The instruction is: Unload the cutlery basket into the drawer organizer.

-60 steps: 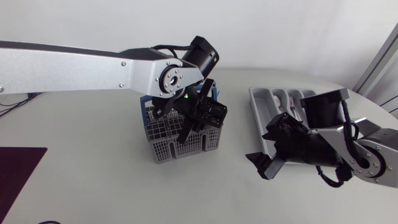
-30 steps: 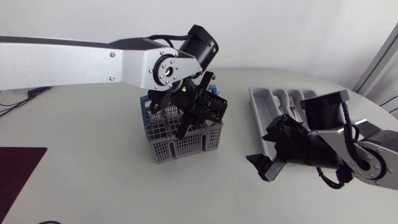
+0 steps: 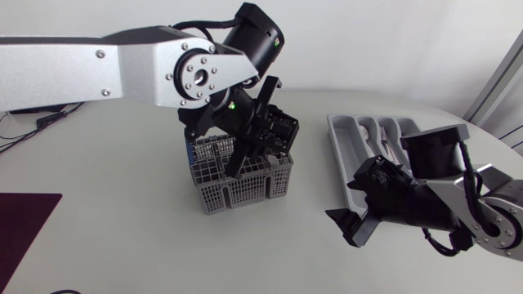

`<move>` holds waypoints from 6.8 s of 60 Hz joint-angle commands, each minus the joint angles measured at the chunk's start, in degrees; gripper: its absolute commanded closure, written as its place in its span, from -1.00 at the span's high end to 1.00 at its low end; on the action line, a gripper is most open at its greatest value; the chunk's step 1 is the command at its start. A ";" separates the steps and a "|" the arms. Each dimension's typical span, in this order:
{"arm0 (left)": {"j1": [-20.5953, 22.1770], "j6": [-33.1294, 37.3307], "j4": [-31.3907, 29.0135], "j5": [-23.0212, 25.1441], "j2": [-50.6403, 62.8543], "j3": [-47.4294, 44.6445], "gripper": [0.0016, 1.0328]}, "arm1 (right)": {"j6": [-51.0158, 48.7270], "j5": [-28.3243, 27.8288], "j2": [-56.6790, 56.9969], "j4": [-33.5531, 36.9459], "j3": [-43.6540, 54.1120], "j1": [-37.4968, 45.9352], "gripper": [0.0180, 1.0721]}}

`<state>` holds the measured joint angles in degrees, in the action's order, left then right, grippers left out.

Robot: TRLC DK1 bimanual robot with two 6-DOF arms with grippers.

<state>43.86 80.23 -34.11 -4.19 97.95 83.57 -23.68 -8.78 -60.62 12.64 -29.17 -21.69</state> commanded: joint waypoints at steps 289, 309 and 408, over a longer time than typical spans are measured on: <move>6.68 -67.39 -19.07 12.45 1.19 18.82 -0.93 | -5.06 28.20 17.47 -18.36 5.00 -24.10 -0.23; 6.51 -67.83 -18.98 12.89 1.89 19.53 -0.93 | -4.71 28.29 16.06 -19.06 4.91 -24.45 -0.45; -3.95 -71.44 -14.85 20.53 2.95 11.53 0.89 | -22.46 -9.59 23.44 -0.52 8.43 8.69 -0.75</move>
<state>40.27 10.98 -50.22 15.03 99.55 98.00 -40.64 -15.81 -37.06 10.11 -22.79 -16.16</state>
